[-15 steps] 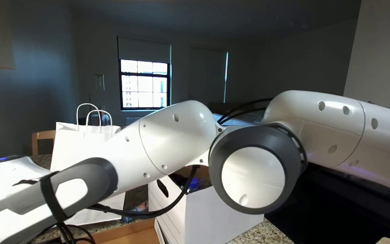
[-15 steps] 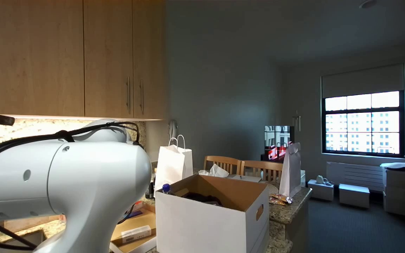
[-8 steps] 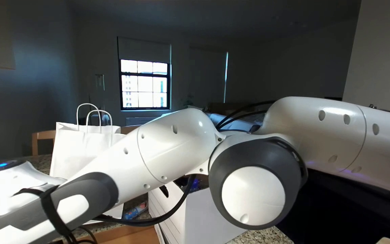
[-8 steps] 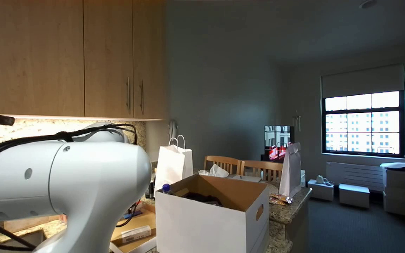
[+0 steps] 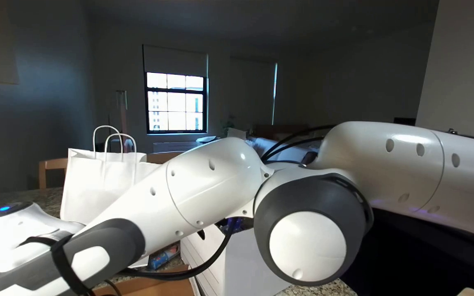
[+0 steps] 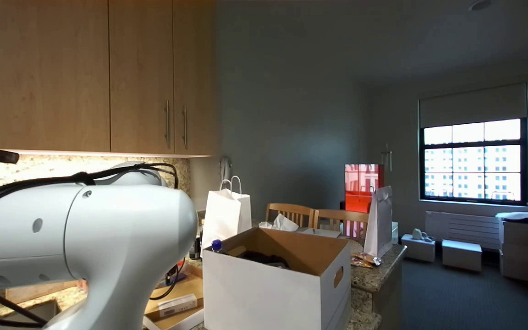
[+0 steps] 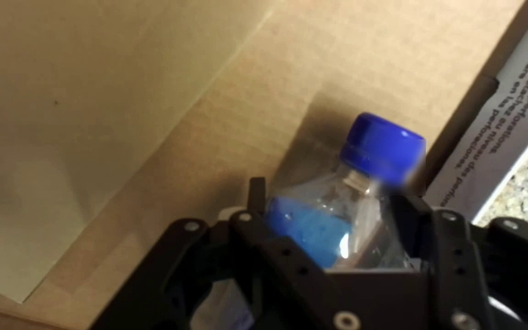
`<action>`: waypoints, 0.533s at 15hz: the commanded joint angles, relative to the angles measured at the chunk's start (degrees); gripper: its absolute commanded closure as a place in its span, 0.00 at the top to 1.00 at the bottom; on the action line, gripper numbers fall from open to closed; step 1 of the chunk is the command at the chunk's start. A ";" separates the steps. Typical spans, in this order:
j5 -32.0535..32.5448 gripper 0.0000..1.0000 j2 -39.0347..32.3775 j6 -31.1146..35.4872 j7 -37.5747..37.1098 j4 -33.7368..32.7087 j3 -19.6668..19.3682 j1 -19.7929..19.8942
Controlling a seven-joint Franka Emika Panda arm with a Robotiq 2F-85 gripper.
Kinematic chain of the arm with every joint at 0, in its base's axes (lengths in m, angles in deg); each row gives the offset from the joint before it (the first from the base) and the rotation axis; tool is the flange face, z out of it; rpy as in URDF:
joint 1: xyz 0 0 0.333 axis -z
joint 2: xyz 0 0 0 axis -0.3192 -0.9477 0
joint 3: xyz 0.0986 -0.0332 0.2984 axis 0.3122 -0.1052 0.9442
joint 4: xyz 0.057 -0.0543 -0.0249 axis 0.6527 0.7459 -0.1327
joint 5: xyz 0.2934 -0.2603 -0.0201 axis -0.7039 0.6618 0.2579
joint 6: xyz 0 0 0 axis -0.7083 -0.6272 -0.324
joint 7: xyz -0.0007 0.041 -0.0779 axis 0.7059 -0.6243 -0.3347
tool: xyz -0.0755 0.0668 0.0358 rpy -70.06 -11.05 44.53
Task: Put three bottles of water in the box
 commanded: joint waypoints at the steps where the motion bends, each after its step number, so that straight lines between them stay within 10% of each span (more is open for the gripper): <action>1: 0.19 0.36 -0.96 -2.50 -1.22 -2.10 -0.52 -0.74; 5: 0.22 0.32 -0.36 -4.67 -1.56 -2.38 -0.76 -0.87; 6: 0.22 0.82 -0.21 -5.17 -1.79 -2.51 -0.86 -0.86; 8: 0.24 0.88 0.23 -5.92 -2.23 -2.75 -1.11 -0.87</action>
